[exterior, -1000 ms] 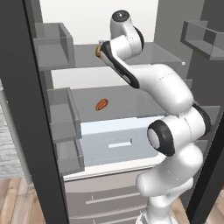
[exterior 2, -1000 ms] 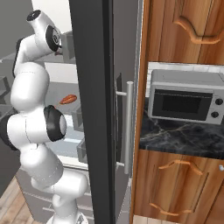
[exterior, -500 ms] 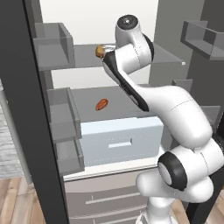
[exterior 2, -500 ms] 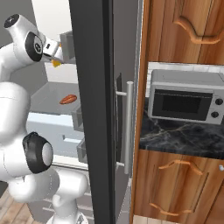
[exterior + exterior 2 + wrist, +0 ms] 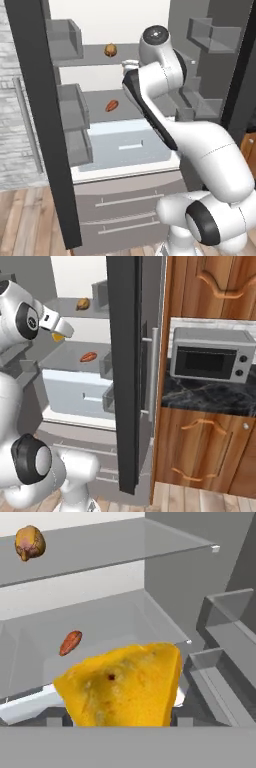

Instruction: Take the cheese, chicken drumstick, and sweet potato from the fridge and place them on the plate on the dining counter to create an appetizer plate.

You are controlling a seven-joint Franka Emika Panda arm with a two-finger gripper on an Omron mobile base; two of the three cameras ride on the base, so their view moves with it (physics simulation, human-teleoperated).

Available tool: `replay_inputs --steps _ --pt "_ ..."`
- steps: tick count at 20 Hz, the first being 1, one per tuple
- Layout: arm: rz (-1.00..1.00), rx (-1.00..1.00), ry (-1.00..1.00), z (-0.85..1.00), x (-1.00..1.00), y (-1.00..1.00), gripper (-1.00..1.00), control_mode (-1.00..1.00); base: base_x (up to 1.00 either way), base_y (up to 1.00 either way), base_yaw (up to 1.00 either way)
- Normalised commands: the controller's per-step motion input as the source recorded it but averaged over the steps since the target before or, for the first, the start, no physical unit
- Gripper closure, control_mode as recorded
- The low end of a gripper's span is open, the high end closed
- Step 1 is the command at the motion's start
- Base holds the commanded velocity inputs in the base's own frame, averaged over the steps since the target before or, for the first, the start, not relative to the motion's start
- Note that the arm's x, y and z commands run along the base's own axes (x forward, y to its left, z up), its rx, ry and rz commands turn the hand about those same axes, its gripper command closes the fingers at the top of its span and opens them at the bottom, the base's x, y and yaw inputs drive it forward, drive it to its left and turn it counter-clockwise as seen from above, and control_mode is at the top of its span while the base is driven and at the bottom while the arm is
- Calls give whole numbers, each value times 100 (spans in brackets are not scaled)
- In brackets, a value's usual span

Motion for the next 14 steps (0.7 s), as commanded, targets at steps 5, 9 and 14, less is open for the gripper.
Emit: replay_inputs --steps 5,9,14 --pt "0 0 0 0 0 0 100 100 -100 -8 0" --pt "0 0 0 0 0 0 100 100 -100 -40 0" --pt "0 0 0 0 0 0 100 100 -97 -61 0"
